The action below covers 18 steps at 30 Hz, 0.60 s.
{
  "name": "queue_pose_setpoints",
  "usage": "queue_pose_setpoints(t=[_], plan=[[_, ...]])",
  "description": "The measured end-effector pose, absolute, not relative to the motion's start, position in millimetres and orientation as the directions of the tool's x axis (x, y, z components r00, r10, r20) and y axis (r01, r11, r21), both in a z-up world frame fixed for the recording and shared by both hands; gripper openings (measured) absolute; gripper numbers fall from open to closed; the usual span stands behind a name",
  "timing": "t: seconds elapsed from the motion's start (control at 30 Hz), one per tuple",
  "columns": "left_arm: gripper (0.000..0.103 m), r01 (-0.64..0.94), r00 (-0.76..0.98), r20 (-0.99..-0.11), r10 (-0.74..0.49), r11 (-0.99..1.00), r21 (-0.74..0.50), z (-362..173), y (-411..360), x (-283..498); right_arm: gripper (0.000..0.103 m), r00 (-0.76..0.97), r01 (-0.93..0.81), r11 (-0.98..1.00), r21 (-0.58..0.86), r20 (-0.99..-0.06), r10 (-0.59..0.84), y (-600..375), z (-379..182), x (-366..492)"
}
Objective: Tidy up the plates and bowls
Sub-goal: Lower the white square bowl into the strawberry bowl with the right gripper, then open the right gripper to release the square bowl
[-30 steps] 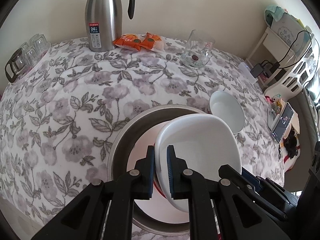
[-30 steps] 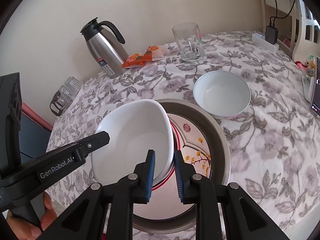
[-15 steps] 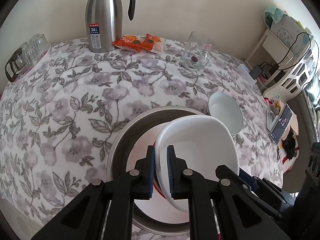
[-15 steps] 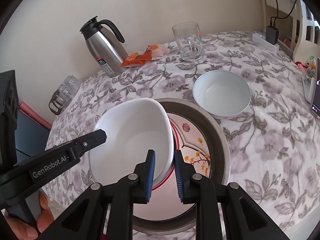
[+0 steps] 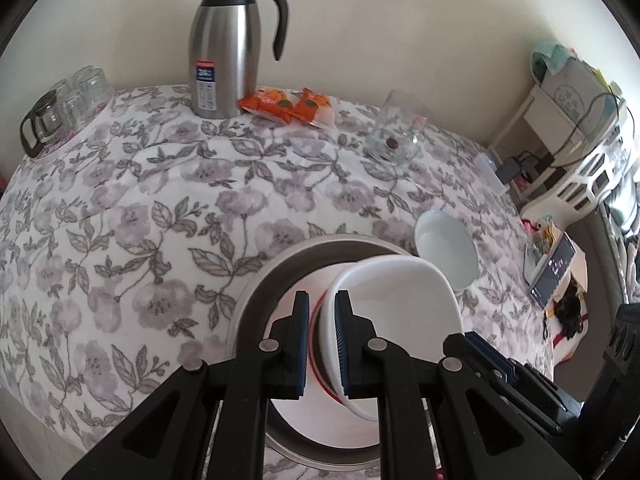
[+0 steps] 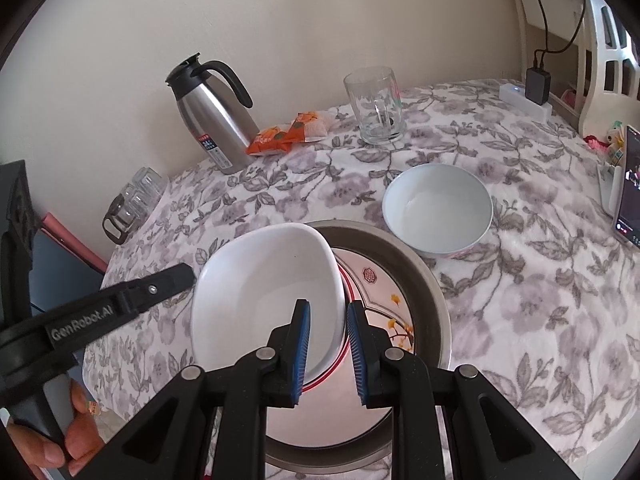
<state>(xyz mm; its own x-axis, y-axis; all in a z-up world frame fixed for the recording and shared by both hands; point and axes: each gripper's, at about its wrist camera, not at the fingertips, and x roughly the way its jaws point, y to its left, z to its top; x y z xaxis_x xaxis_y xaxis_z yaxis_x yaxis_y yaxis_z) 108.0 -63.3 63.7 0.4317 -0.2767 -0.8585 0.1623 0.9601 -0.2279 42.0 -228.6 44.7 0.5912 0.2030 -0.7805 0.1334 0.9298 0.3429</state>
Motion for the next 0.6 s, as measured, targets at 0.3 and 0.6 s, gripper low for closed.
queue_pose_setpoints(t=[0.3,0.6], plan=[[0.045,0.048,0.432,-0.874,-0.221,0.974,-0.223,56,-41,116,0.054,0.593,0.186,0.931,0.313,-0.791,0.148,-238,43,42],[0.08,-0.015,0.417,-0.89,-0.185,0.978,-0.21,48,-31,120,0.076,0.585,0.208,0.932,0.297,-0.802,0.125,-242,38,45]])
